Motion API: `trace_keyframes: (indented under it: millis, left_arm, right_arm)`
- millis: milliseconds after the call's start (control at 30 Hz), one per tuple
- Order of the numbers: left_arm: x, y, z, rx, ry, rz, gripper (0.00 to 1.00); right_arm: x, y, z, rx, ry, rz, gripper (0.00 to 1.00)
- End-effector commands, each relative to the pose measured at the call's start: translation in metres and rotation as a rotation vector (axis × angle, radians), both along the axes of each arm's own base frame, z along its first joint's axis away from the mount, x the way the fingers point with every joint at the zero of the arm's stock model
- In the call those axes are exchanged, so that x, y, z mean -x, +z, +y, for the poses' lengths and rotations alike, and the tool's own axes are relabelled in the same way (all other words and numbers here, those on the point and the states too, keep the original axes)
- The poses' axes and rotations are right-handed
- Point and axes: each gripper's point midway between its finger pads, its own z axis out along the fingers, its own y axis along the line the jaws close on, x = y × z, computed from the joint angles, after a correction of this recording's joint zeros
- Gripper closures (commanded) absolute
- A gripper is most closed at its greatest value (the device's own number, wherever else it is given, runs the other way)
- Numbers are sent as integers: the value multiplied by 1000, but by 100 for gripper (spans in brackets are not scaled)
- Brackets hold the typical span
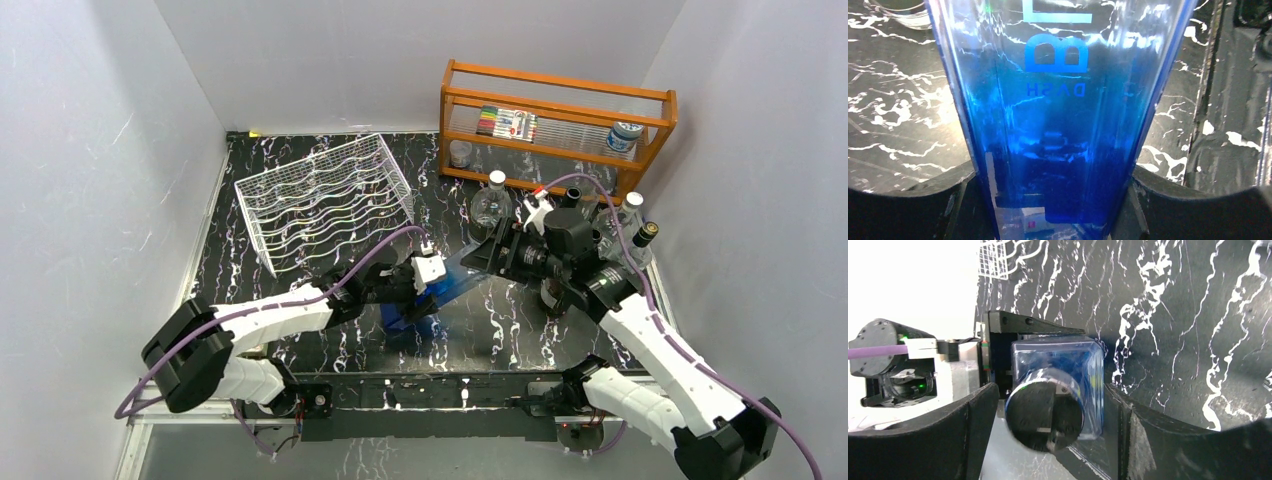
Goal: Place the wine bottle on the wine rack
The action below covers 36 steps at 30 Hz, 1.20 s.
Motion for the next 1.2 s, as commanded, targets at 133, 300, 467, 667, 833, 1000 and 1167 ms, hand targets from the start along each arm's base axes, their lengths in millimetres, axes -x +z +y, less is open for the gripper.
trace_keyframes:
  millis: [133, 300, 467, 667, 833, 1000, 1167]
  left_arm:
    - [-33, 95, 14, 16, 40, -343, 100]
    - [-48, 120, 36, -50, 66, -552, 100]
    - [-60, 135, 55, -116, 102, -705, 100]
    - [-60, 147, 61, -109, 104, -806, 100]
    - [-50, 134, 64, -156, -7, -908, 100]
    - [-47, 132, 68, -167, -23, -969, 100]
    - [-45, 131, 71, -174, -36, -1005, 100]
  right_arm:
    - [-4, 94, -14, -3, 1, -297, 11]
    - [-1, 111, -24, 104, 56, -362, 9]
    - [8, 120, -19, 170, 206, -428, 9]
    - [-3, 98, -5, 223, 300, -368, 11]
    - [-9, 85, 19, 270, 348, -357, 10]
    - [-1, 78, 51, 310, 423, -371, 7]
    - [16, 50, 74, 368, 494, -340, 4]
